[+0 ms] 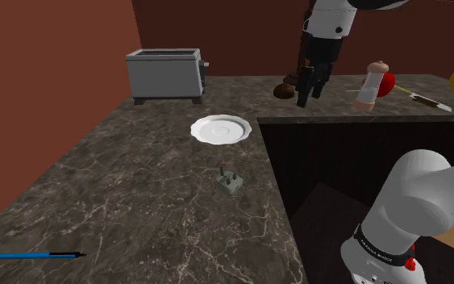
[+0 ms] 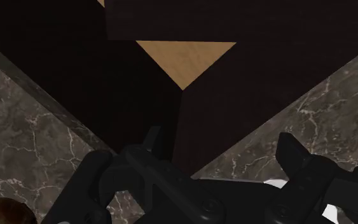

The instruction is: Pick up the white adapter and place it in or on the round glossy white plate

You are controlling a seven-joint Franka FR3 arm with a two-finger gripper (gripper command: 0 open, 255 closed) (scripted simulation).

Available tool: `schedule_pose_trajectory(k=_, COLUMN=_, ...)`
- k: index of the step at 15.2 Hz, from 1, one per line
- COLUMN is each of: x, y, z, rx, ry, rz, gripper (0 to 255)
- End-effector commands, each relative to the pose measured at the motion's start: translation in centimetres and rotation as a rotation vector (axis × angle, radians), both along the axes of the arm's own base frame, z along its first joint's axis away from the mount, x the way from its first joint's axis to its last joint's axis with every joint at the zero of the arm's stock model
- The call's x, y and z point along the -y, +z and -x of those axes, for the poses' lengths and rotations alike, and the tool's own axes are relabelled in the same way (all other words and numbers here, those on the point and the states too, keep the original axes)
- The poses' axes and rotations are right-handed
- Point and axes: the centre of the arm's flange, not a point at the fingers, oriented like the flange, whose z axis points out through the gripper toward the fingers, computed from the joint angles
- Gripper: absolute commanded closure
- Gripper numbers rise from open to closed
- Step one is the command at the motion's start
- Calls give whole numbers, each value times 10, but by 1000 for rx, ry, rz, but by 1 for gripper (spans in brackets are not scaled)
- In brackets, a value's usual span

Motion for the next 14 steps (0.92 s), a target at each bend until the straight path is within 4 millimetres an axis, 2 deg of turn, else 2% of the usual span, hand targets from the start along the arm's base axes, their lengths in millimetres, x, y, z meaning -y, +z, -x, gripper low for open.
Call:
schedule_pose_trajectory(k=1, x=0, y=0, z=0, rx=0, ry=0, rz=0, gripper=0)
schedule_pose_trajectory(k=14, x=-164, y=-44, z=-35, rx=-37, ry=27, rz=2, gripper=0)
